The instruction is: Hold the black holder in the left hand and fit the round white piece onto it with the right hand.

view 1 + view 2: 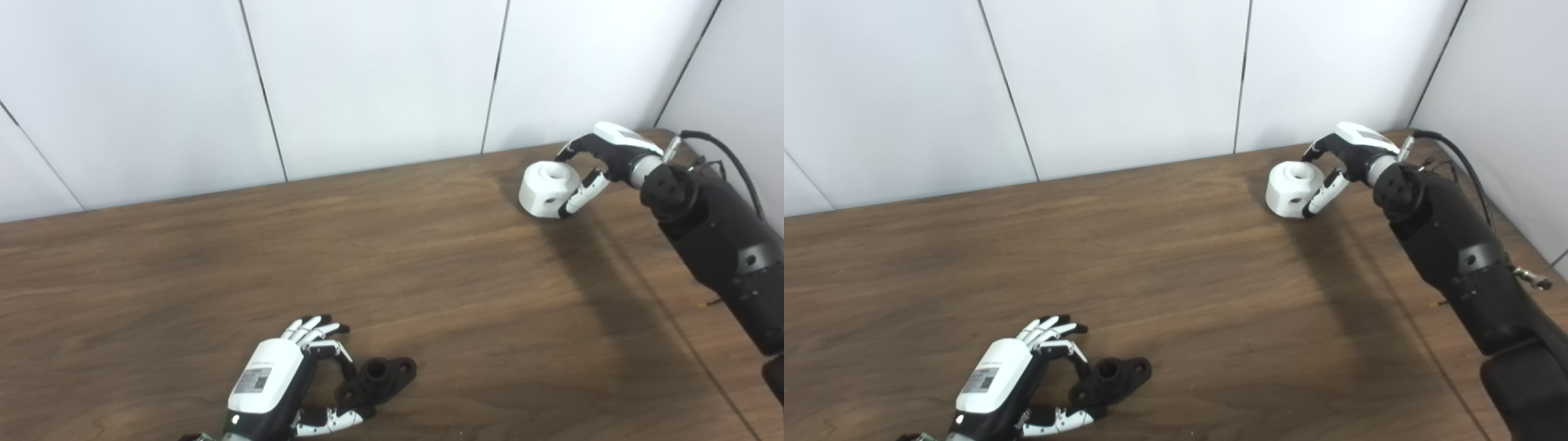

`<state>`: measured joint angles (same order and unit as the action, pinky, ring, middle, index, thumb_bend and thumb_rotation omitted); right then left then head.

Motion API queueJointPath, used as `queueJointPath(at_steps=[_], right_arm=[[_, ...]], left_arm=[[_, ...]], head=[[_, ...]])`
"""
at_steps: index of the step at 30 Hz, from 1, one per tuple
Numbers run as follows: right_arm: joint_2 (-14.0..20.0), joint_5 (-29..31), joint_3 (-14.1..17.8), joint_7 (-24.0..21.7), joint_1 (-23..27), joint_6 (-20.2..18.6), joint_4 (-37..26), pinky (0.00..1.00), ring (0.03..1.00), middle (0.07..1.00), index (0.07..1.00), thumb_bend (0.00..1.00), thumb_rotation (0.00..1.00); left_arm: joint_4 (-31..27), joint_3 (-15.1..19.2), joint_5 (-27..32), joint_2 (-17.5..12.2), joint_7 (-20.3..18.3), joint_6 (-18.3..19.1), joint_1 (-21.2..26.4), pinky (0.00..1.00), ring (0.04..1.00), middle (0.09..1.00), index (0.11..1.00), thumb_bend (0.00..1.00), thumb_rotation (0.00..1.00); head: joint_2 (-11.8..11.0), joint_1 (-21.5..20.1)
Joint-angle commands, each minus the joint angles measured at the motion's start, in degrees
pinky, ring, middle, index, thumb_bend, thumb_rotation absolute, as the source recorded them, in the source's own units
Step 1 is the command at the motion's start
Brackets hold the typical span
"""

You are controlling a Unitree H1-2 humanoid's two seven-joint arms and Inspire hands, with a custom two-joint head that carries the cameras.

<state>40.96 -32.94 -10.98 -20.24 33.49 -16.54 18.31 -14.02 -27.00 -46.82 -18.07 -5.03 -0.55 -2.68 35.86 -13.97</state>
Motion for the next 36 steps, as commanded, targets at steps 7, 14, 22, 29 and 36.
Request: queueJointPath(at_steps=[7, 14, 22, 29, 36], right_arm=[[2.11, -0.66, 0.8, 1.69, 2.58, 2.05, -1.72, 0.87, 0.905, 0.801, 0.596, 0.83, 0.14], [1.93, -1.34, 0.67, 3.4, 2.1, 4.31, -1.02, 0.86, 0.893, 0.788, 0.489, 0.53, 0.14], [2.08, -2.59, 0.16, 4.27, 1.67, 6.25, -0.49, 0.85, 0.88, 0.777, 0.488, 0.52, 0.13], [2.52, -2.94, 0.29, 3.1, 1.55, 5.89, -1.14, 0.86, 0.886, 0.777, 0.489, 0.51, 0.13], [3.16, -4.86, -0.33, -2.88, 0.33, -0.22, -10.37, 0.84, 0.909, 0.801, 0.49, 0.51, 0.13]], left_arm=[[3.21, -1.35, -3.26, -1.67, -3.36, 0.67, -2.01, 0.94, 0.915, 0.831, 0.488, 0.52, 0.06], [2.85, -1.26, -3.25, -1.67, -3.99, 1.0, -2.12, 0.95, 0.922, 0.834, 0.489, 0.52, 0.06], [2.43, -1.13, -2.58, -1.34, -4.17, 1.14, -2.29, 0.96, 0.925, 0.834, 0.488, 0.51, 0.06], [2.63, -1.2, -2.51, -1.03, -4.18, 1.19, -2.1, 0.95, 0.921, 0.83, 0.488, 0.52, 0.06], [2.06, -1.38, -3.0, -0.96, -5.11, 1.91, -1.96, 0.95, 0.923, 0.834, 0.489, 0.51, 0.06]], head=[[0.09, 0.1], [0.31, 0.07], [0.61, 0.11], [1.05, 0.94], [1.77, 1.99]])
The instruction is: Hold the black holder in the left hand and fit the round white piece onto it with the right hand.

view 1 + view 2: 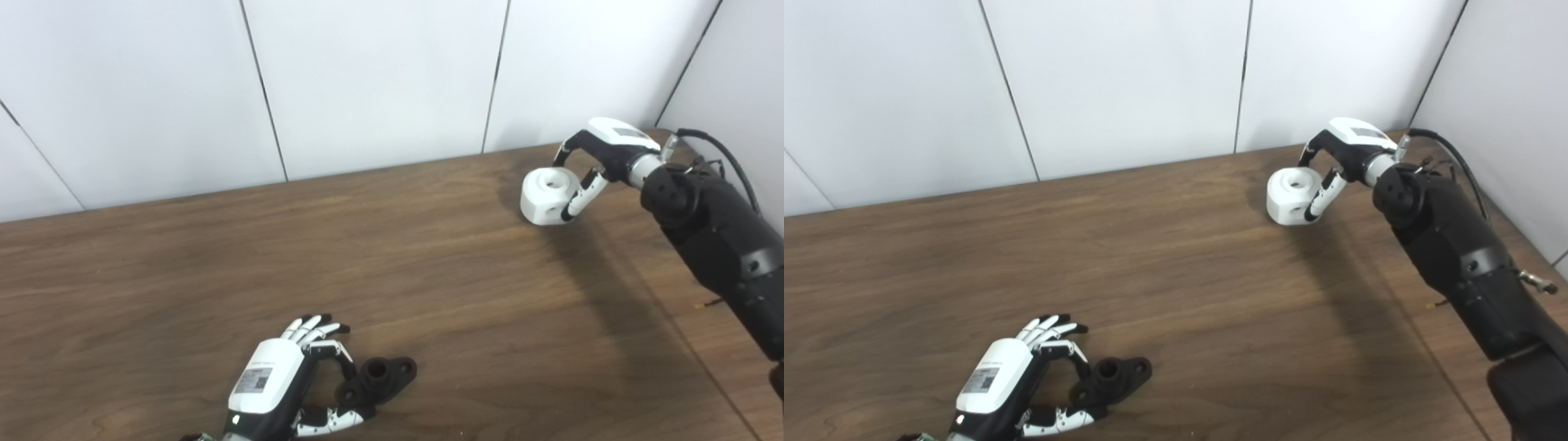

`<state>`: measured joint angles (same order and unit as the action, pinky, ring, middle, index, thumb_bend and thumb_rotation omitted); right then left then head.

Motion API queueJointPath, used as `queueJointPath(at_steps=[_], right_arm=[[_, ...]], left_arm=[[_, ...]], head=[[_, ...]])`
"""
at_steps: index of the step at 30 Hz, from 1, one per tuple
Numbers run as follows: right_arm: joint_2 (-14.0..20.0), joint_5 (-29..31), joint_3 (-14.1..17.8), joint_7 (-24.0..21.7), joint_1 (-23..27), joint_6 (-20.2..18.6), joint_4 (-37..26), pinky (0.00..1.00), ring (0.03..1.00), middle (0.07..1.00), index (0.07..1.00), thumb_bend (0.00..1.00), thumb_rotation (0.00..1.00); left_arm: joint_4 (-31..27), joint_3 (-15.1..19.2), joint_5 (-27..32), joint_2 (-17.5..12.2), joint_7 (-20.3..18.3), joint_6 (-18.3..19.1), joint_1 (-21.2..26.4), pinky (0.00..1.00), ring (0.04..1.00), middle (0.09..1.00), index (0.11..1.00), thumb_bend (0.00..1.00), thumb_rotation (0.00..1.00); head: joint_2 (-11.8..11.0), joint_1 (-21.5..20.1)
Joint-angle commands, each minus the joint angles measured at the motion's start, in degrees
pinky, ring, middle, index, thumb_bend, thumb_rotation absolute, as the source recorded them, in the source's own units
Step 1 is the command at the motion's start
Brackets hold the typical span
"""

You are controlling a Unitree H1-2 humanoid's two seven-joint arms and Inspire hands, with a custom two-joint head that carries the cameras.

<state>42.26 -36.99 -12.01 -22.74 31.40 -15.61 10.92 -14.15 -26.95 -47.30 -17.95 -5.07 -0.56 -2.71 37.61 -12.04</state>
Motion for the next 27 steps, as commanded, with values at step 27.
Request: queueJointPath(at_steps=[27], right_arm=[[-5.1, -4.63, -1.37, -22.06, -4.01, -11.19, -47.16, 0.99, 0.975, 0.863, 0.487, 0.52, 0.14]], left_arm=[[1.62, -2.11, -4.7, -0.17, -5.93, 3.44, -1.02, 0.96, 0.915, 0.825, 0.488, 0.52, 0.06]], head=[[5.32, 5.06]])
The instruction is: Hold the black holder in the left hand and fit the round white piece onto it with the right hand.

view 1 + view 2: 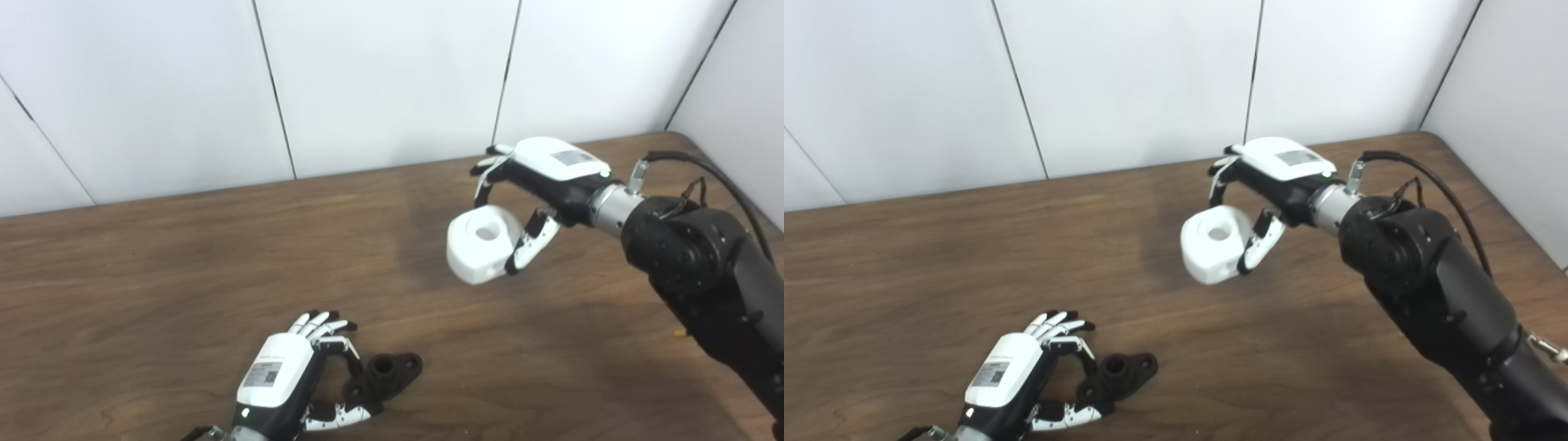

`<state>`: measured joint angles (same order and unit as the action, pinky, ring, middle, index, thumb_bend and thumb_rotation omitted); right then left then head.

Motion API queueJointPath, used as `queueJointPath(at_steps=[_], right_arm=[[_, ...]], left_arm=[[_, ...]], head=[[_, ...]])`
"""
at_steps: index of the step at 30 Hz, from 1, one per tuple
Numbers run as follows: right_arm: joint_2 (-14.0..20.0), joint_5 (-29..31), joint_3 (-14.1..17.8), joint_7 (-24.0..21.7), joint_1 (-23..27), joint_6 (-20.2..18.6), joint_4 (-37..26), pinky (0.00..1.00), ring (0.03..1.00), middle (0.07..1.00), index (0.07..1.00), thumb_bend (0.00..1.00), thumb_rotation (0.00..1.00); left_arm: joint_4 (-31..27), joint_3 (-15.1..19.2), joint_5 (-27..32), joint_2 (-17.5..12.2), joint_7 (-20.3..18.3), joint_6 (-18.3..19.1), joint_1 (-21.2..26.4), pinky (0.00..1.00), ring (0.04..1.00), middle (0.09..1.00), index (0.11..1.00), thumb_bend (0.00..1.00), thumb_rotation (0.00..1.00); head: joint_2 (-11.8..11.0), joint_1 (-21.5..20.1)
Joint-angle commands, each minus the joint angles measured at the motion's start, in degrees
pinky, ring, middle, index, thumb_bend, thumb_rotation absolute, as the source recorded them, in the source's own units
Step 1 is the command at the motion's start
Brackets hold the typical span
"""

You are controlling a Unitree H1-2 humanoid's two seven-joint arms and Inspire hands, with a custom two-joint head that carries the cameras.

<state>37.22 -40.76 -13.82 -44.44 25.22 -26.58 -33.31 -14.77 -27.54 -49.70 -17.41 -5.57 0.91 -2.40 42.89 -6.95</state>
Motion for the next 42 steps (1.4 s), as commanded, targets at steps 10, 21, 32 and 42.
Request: queueJointPath(at_steps=[10, 21, 32, 42], right_arm=[[-2.56, -1.13, -0.21, -5.25, 0.9, 1.69, -10.31, 0.95, 0.948, 0.831, 0.485, 0.52, 0.14], [-5.02, -1.19, -1.36, -8.55, -0.16, 2.97, -13.71, 0.95, 0.942, 0.828, 0.485, 0.52, 0.14], [-8.99, -0.84, -2.38, -7.01, -1.59, 7.16, -12.14, 0.94, 0.961, 0.848, 0.485, 0.52, 0.14], [-13.09, -1.65, -2.54, -5.63, -2.28, 9.61, -10.76, 0.93, 0.957, 0.854, 0.485, 0.52, 0.14]], left_arm=[[1.15, -1.99, -2.85, 0.69, -7.59, 3.62, -0.9, 0.95, 0.911, 0.825, 0.488, 0.52, 0.06], [1.68, -2.44, -3.47, 1.69, -7.85, 4.01, -0.01, 0.93, 0.903, 0.821, 0.488, 0.52, 0.06], [1.69, -2.56, -3.66, 2.56, -7.33, 4.25, 0.31, 0.93, 0.896, 0.816, 0.488, 0.52, 0.06], [1.3, -3.01, -3.71, 2.7, -8.77, 5.26, 0.77, 0.93, 0.893, 0.821, 0.488, 0.51, 0.06]], head=[[0.69, 2.5], [1.89, 3.8], [2.11, 5.18], [1.98, 5.25]])
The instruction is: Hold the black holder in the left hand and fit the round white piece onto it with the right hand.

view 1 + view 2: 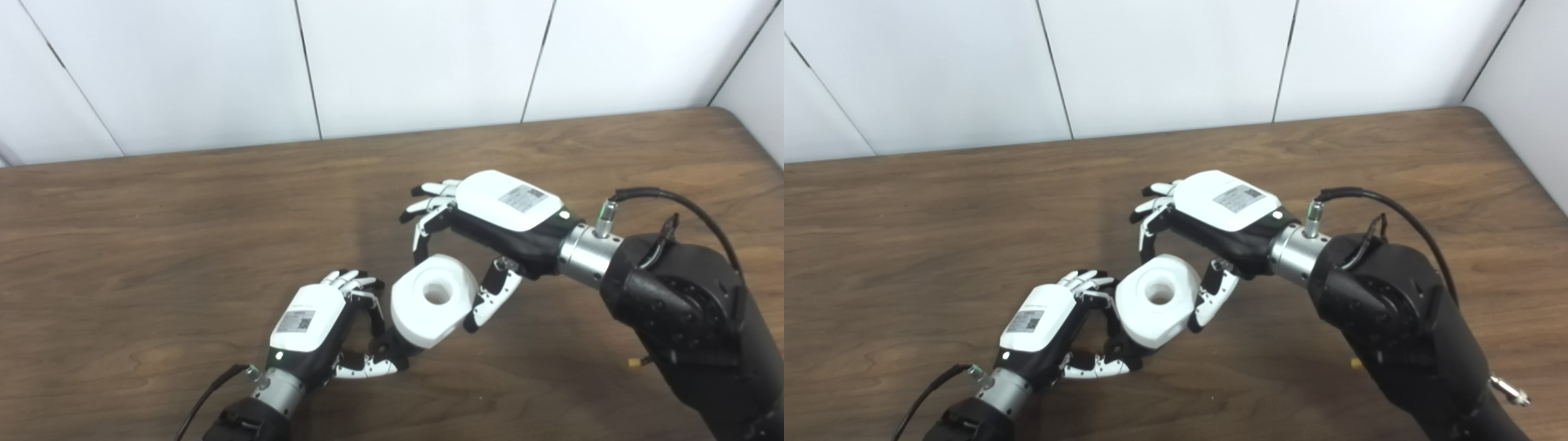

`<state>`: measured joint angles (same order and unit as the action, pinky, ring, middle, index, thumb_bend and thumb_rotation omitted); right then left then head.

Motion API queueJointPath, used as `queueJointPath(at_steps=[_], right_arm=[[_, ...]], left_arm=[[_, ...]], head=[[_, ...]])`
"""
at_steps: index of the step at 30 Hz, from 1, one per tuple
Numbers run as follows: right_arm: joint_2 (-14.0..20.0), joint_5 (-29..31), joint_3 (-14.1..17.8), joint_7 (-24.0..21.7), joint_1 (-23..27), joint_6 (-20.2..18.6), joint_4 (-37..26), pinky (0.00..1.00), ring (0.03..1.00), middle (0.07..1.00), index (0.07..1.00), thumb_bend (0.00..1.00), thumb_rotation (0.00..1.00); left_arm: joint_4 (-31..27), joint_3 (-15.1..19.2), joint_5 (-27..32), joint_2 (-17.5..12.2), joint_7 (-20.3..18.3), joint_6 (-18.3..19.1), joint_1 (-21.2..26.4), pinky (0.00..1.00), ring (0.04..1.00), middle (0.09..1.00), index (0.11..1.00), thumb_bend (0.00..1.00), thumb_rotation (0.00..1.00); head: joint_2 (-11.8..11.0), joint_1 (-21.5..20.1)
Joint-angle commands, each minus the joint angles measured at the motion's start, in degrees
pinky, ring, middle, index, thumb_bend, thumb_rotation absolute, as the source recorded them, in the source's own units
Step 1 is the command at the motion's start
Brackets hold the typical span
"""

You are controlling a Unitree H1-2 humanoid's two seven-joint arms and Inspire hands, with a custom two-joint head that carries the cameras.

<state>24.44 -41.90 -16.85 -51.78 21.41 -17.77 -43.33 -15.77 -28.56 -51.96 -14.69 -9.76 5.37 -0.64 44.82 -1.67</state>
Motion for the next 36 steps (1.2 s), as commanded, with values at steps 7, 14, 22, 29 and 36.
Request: queueJointPath(at_steps=[7, 14, 22, 29, 36], right_arm=[[-1.25, -1.81, 0.01, 1.75, 1.54, 2.56, -0.19, 0.93, 0.964, 0.859, 0.486, 0.52, 0.14], [-1.51, -1.77, 0.5, 2.33, 0.96, 4.13, 0.77, 0.92, 0.959, 0.857, 0.486, 0.52, 0.14], [-1.14, -1.39, 0.74, 3.32, -0.25, 5.2, 2.34, 0.88, 0.944, 0.853, 0.486, 0.52, 0.14], [-1.07, -1.6, 1.13, 4.9, -1.51, 6.84, 4.04, 0.87, 0.941, 0.853, 0.486, 0.52, 0.14], [-1.31, -1.73, 1.14, 5.29, -2.04, 7.5, 4.58, 0.88, 0.946, 0.859, 0.485, 0.52, 0.14]], left_arm=[[2.45, -2.11, -1.35, 0.05, -4.63, 0.92, -0.89, 0.92, 0.888, 0.816, 0.489, 0.51, 0.06], [2.32, -2.16, -1.17, 0.14, -4.96, 1.19, -0.8, 0.93, 0.889, 0.816, 0.489, 0.51, 0.06], [2.04, -2.23, -1.28, 0.31, -4.83, 1.34, -0.87, 0.92, 0.888, 0.815, 0.489, 0.51, 0.06], [2.29, -2.18, -1.03, 0.22, -4.53, 1.01, -0.85, 0.93, 0.887, 0.815, 0.489, 0.51, 0.06], [2.26, -2.26, -1.34, 0.32, -4.43, 1.12, -0.83, 0.92, 0.886, 0.815, 0.489, 0.51, 0.06]], head=[[-0.09, -0.2], [-0.09, -0.18], [0.21, 0.09], [0.09, 0.04], [0.14, 0.21]])
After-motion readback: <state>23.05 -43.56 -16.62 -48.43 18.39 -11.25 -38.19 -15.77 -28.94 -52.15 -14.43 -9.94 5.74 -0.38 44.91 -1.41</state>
